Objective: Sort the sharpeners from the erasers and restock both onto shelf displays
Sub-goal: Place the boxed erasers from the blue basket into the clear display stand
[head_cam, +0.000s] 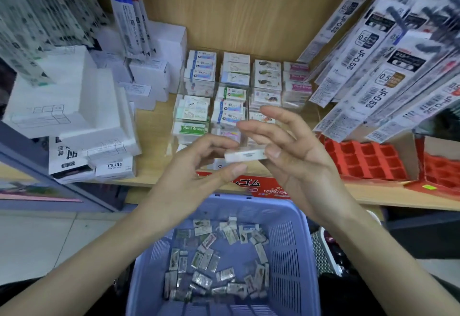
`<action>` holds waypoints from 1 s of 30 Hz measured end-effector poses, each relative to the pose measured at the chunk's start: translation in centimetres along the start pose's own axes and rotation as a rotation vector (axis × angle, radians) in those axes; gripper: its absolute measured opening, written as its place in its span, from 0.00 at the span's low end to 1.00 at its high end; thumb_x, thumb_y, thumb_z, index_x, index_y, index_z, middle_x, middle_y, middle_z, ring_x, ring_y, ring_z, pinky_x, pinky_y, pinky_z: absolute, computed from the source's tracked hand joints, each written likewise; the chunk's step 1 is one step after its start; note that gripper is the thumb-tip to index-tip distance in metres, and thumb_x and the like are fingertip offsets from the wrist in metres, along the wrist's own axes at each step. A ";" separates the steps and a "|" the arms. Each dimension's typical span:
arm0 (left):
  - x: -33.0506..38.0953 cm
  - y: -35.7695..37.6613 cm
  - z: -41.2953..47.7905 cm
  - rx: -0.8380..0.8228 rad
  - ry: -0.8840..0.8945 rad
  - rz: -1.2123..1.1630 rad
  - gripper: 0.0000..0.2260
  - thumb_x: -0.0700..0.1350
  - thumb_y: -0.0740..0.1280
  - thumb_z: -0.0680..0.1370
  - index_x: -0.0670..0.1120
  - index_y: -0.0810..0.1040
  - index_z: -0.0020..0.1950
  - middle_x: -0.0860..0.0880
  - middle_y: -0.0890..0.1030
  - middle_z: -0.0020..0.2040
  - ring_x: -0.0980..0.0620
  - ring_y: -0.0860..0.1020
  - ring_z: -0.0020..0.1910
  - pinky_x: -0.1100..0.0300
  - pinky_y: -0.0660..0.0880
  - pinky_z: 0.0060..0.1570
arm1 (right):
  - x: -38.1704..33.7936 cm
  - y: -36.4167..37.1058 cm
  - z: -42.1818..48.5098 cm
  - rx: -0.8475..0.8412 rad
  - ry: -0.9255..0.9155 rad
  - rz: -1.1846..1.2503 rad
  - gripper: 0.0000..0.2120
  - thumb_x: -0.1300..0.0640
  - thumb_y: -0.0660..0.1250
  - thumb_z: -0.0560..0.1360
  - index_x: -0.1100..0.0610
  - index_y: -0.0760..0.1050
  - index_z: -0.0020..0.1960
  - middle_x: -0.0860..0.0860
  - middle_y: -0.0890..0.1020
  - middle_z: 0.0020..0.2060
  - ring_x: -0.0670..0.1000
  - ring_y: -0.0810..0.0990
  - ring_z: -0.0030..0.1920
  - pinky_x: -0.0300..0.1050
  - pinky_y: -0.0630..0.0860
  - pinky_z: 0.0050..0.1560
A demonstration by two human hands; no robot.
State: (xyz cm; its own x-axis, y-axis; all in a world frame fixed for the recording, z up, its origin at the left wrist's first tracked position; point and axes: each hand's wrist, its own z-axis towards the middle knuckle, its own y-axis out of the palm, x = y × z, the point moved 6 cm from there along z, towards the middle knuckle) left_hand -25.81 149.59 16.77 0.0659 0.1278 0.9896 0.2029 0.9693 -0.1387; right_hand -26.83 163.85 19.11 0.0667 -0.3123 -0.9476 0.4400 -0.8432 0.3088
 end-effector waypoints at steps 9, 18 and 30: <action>-0.3 -1.7 -0.3 0.031 0.115 0.000 0.13 0.52 0.72 0.67 0.63 0.77 0.50 0.58 0.81 0.52 0.54 0.78 0.57 0.52 0.72 0.60 | 0.0 -0.1 -0.2 -0.054 -0.051 -0.509 0.21 0.59 0.73 0.70 0.54 0.72 0.61 0.57 0.75 0.61 0.54 0.71 0.66 0.58 0.63 0.70; -1.5 -0.9 0.1 0.074 -0.077 -0.335 0.19 0.39 0.73 0.70 0.48 0.73 0.58 0.52 0.84 0.49 0.54 0.81 0.50 0.64 0.76 0.49 | 1.7 -0.3 -0.2 0.118 0.027 -0.589 0.17 0.58 0.75 0.67 0.46 0.74 0.51 0.49 0.79 0.45 0.49 0.77 0.41 0.41 0.74 0.45; -2.3 0.4 0.7 -0.012 -0.267 -0.411 0.11 0.43 0.66 0.69 0.44 0.82 0.50 0.47 0.85 0.47 0.53 0.82 0.43 0.63 0.77 0.36 | 1.2 -0.5 -0.3 0.043 -0.201 -1.005 0.20 0.57 0.71 0.73 0.52 0.73 0.64 0.48 0.71 0.58 0.43 0.75 0.52 0.31 0.71 0.52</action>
State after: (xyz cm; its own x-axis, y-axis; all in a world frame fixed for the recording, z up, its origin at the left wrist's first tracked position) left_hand -26.58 149.88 14.50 -0.2746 -0.2136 0.9375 0.1712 0.9486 0.2663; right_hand -26.70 164.02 17.79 -0.4684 0.4827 -0.7400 0.1771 -0.7693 -0.6139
